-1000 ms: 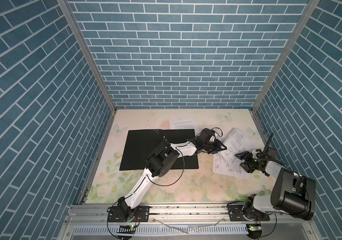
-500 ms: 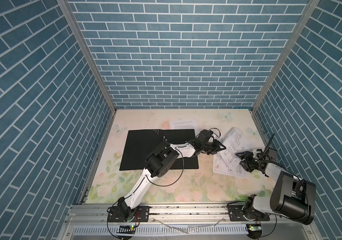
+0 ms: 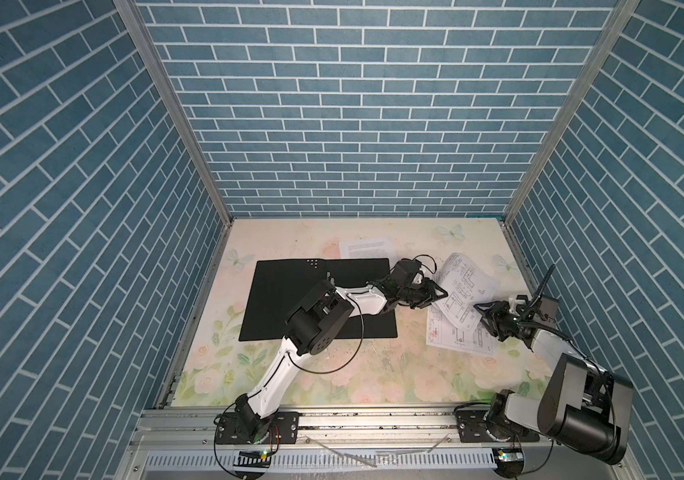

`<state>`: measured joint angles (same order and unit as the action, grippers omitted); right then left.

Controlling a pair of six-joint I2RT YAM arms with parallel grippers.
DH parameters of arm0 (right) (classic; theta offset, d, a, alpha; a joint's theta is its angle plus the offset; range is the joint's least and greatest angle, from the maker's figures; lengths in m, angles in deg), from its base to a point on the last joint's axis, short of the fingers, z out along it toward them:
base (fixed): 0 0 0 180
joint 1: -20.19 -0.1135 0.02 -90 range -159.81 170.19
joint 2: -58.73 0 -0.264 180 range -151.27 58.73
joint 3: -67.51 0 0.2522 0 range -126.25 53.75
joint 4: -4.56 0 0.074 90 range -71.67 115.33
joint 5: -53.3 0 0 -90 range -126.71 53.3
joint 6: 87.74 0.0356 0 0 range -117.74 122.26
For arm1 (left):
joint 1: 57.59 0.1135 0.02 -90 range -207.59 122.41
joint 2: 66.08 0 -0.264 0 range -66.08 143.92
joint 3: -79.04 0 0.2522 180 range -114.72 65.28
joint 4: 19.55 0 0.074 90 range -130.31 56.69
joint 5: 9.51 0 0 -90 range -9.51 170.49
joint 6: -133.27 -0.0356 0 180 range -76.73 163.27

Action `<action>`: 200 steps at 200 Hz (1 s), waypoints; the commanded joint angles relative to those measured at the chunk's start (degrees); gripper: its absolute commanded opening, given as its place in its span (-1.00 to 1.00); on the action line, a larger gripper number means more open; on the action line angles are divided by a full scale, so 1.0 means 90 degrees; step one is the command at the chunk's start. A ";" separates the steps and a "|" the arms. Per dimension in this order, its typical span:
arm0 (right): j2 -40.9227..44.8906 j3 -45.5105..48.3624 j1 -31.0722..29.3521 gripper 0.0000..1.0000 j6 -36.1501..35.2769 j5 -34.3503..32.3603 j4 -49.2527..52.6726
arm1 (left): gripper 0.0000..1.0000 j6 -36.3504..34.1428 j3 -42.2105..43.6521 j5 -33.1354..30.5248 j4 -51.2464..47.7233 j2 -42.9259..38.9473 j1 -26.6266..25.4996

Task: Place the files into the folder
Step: 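Lift the top drawing sheet off the stack with both grippers, then carry the lifted drawing sheet over the black folder with both grippers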

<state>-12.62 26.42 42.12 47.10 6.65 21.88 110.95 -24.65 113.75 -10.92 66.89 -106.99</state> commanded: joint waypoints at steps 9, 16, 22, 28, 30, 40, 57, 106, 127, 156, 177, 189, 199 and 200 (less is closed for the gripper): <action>0.0169 0.0074 0.0021 -0.28 0.0193 0.0129 -0.0257 | -0.24 -0.0127 0.0138 -0.0043 0.0106 -0.0239 0.0021; 0.0174 0.0045 0.0016 -0.32 0.0194 0.0153 -0.0247 | -0.24 -0.0136 0.0158 -0.0043 0.0102 -0.0254 0.0021; 0.0191 0.0013 0.0019 -0.36 0.0201 0.0156 -0.0240 | -0.24 -0.0137 0.0184 -0.0052 0.0102 -0.0263 0.0021; 0.0208 -0.0002 0.0016 -0.39 0.0212 0.0146 -0.0240 | -0.24 -0.0137 0.0215 -0.0060 0.0112 -0.0279 0.0022; 0.0212 -0.0008 0.0015 -0.41 0.0223 0.0144 -0.0239 | -0.24 -0.0142 0.0221 -0.0062 0.0113 -0.0281 0.0021; 0.0232 -0.0039 0.0024 -0.48 0.0238 0.0126 -0.0239 | -0.24 -0.0147 0.0253 -0.0062 0.0125 -0.0309 0.0021; 0.0233 -0.0090 0.0015 -0.61 0.0244 0.0115 -0.0187 | -0.24 -0.0157 0.0298 -0.0062 0.0146 -0.0321 0.0021; 0.0513 -0.0318 0.0014 -1.00 0.0213 0.0038 0.0132 | -0.11 -0.0273 0.0437 -0.0023 0.0090 -0.0425 0.0086; 0.0764 -0.0646 -0.0067 -1.00 0.0177 -0.0062 0.0479 | 0.06 -0.0327 0.0651 0.0014 0.0122 -0.0575 0.0243; 0.0745 -0.1356 -0.0534 -1.00 0.0125 -0.0300 0.0855 | 0.31 -0.0469 0.1045 0.0006 -0.0034 -0.0935 0.0486; 0.0536 -0.1997 -0.1177 -1.00 0.0124 -0.0619 0.1009 | 0.51 -0.0850 0.1283 0.0059 -0.0269 -0.1308 0.0656; 0.0371 -0.2429 -0.1558 -1.00 0.0145 -0.0793 0.1069 | 0.76 -0.1185 0.1348 0.0090 -0.0704 -0.1630 0.0737; 0.0212 -0.2849 -0.1869 -1.00 0.0124 -0.0936 0.1166 | 0.98 -0.1584 0.1397 0.0099 -0.1133 -0.1977 0.0798; 0.0198 -0.2885 -0.1894 -1.00 0.0120 -0.0953 0.1186 | 0.98 -0.1627 0.1398 0.0096 -0.1195 -0.2008 0.0805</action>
<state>-8.20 8.30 30.43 48.78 2.17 29.46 104.22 -12.98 113.81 -14.31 55.39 -100.85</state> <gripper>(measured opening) 0.044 0.900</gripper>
